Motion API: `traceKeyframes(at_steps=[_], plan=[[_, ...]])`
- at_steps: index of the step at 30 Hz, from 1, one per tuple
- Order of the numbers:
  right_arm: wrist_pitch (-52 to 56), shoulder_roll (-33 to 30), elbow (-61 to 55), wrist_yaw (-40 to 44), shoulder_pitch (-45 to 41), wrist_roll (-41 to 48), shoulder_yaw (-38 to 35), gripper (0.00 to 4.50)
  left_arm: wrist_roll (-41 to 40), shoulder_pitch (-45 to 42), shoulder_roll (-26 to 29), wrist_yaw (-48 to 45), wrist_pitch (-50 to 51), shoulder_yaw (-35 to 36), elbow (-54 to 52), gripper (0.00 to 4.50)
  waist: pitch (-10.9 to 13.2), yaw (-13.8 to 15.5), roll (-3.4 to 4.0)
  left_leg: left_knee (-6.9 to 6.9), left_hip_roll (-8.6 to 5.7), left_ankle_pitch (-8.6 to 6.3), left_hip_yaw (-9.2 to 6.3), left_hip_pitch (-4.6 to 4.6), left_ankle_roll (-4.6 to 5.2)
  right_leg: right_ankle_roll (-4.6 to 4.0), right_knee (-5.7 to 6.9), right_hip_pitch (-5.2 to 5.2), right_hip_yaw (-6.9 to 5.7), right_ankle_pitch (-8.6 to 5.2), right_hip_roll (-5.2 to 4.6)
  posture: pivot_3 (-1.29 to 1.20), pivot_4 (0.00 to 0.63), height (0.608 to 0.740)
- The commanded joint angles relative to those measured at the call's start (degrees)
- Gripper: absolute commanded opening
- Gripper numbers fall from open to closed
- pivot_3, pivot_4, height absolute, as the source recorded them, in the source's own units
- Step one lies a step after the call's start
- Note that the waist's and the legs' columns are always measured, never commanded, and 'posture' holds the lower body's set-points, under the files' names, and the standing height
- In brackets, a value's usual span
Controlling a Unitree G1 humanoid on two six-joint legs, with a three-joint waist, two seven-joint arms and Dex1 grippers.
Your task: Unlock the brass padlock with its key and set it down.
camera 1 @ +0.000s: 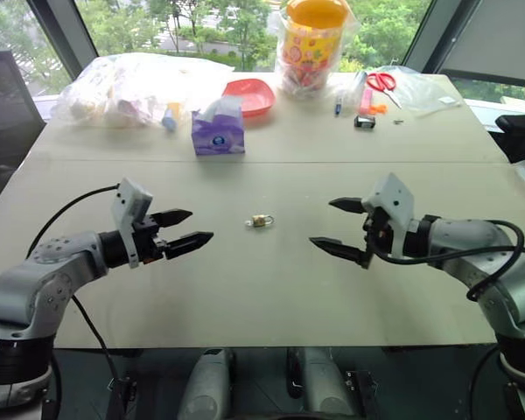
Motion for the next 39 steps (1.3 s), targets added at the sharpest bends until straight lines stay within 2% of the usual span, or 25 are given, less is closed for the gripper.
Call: traceKeyframes(at_steps=[1, 14, 18, 19, 22, 25, 30, 39], plan=[[-1.44, 0.35, -0.17, 0.32, -1.57, -0.28, -0.17, 4.50, -0.87, -0.86, -0.26, 1.26, 0.31, 1.12, -1.66, 4.42, 0.00, 0.02, 0.00, 0.00, 0.00, 0.00, 0.00, -0.01, 0.00, 0.00, 0.00, 0.00, 0.00, 0.00, 0.00, 0.00, 0.150, 0.740], [-2.05, 1.15, 0.30, -0.03, -2.52, -1.31, 1.09, 4.50, 0.23, -1.49, 0.41, 1.69, 0.19, -0.44, -1.87, 4.42, 0.00, 0.00, 0.00, 0.01, -0.04, 0.00, 0.11, -0.01, 0.00, 0.00, 0.01, 0.01, 0.00, 0.01, 0.03, 0.00, 0.150, 0.740], [1.59, 4.98, 2.86, -0.65, -9.12, 0.87, 3.08, 4.50, 2.96, -3.54, 3.15, -0.97, -1.11, -2.08, 0.12, 4.42, 0.00, -0.19, 0.00, 0.04, -0.05, 0.01, 0.13, -0.01, 0.00, -0.02, 0.04, 0.00, 0.00, 0.03, 0.05, 0.00, 0.150, 0.740], [2.19, 5.84, 4.39, 0.62, -11.61, 1.28, 4.46, 4.50, 1.39, -5.58, 4.85, -3.28, -0.06, -0.91, 1.59, 4.42, 0.01, -0.35, -0.01, 0.06, -0.03, 0.01, 0.13, 0.01, 0.00, -0.04, 0.06, 0.00, 0.00, 0.04, 0.08, 0.00, 0.150, 0.740], [-1.88, 6.23, 13.05, 6.10, -17.56, -4.23, 12.11, 4.50, 1.74, -8.08, 13.17, -14.93, -1.62, -1.87, 4.02, 4.42, 0.00, -0.67, -0.03, 0.13, 0.01, 0.02, 0.11, 0.00, 0.00, -0.13, 0.13, -0.06, -0.04, 0.09, 0.21, 0.00, 0.150, 0.740], [-8.61, 8.02, 22.09, 9.24, -21.95, -10.29, 17.95, 4.50, 4.23, -9.20, 16.43, -19.27, -4.20, -4.62, 5.48, 4.42, -0.01, -0.93, 0.06, 0.03, -0.02, 0.01, 0.15, 0.01, 0.00, -0.14, 0.08, -0.05, -0.03, 0.08, 0.14, 0.00, 0.150, 0.740], [-19.82, 15.25, 38.73, 12.68, -28.98, -19.17, 24.97, 4.50, 6.01, -9.56, 16.03, -20.47, -5.83, -5.73, 5.53, 4.42, 0.01, -1.64, 0.03, 0.10, -0.09, 0.02, 0.18, -0.27, 0.01, -0.06, 0.03, -0.20, -0.01, 0.13, 0.07, 0.00, 0.150, 0.740], [-34.11, 23.66, 60.72, 19.87, -36.53, -27.59, 27.83, 4.50, 4.74, -3.22, 13.31, -15.78, -3.62, -3.61, -1.01, 4.42, 0.02, -1.59, 0.05, 0.11, -0.07, 0.02, 0.15, -0.29, 0.00, 0.14, 0.13, -0.24, 0.00, 0.25, 0.12, 0.00, 0.150, 0.740]])
